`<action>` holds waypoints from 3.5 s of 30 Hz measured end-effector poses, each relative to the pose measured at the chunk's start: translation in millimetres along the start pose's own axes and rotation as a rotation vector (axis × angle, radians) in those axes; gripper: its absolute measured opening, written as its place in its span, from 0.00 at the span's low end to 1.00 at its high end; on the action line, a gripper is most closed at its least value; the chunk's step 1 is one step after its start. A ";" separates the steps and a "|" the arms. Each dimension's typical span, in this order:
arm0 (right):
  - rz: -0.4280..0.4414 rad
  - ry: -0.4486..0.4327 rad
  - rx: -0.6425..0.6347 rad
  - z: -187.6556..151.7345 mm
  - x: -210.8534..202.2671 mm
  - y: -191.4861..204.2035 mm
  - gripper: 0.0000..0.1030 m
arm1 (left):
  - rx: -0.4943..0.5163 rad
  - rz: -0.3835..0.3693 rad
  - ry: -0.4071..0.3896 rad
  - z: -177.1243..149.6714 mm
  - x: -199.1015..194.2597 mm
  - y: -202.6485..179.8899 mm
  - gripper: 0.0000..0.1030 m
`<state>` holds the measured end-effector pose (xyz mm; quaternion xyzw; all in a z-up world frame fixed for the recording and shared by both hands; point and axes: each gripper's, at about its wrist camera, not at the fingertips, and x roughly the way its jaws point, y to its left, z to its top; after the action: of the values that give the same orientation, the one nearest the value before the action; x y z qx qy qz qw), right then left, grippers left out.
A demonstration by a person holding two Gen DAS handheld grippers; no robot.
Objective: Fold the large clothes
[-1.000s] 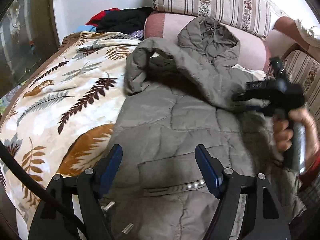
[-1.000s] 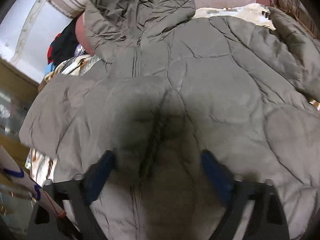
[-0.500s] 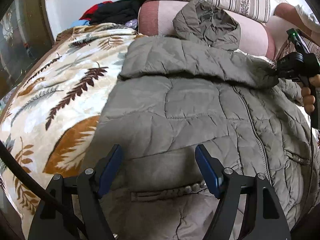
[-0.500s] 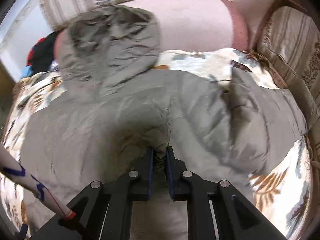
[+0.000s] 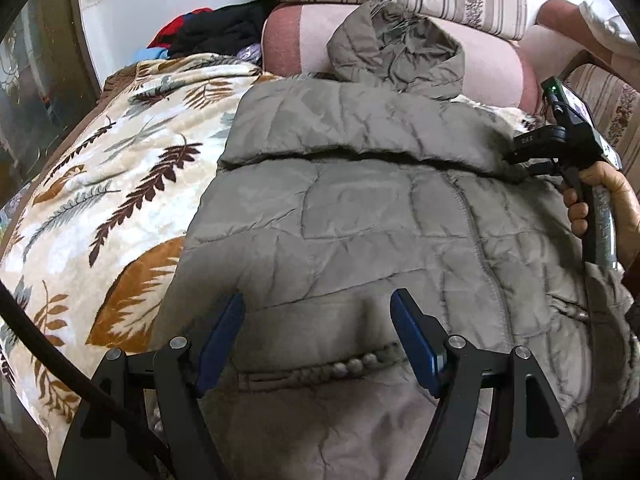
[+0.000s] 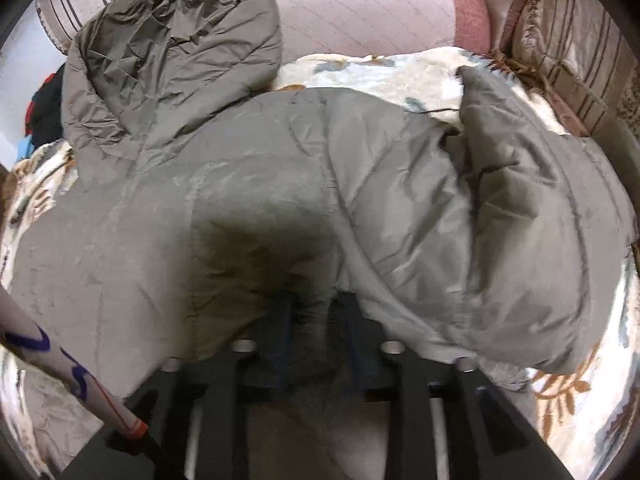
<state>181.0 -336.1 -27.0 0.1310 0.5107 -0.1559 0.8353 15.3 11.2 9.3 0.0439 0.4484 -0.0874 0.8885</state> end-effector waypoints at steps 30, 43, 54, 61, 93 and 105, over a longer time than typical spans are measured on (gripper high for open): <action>-0.407 -0.153 0.355 38.2 -17.8 -330.8 0.68 | 0.145 0.002 0.167 -1.3 11.1 -83.5 0.74; -0.397 -0.294 0.451 51.0 -104.6 -348.7 0.09 | 0.135 -0.026 0.143 -3.5 6.6 -76.7 0.74; -0.196 -0.442 0.312 70.8 -215.6 -241.5 0.09 | 0.052 -0.074 0.072 -12.4 -19.8 -42.6 0.74; 0.070 -0.410 0.098 75.4 -221.6 -88.4 0.09 | -0.004 -0.071 0.036 -21.5 -29.3 -15.6 0.74; 0.470 0.001 -0.401 -47.3 -65.1 255.2 0.71 | -0.227 0.018 0.003 -13.6 -24.7 102.4 0.74; 0.145 -0.140 -0.155 0.9 -74.7 40.5 0.71 | -0.109 -0.029 -0.049 129.2 18.2 61.8 0.74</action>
<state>165.5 -289.9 42.6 0.0917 0.4509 -0.0638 0.8855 139.9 49.5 71.4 -0.0130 0.4314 -0.0768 0.8988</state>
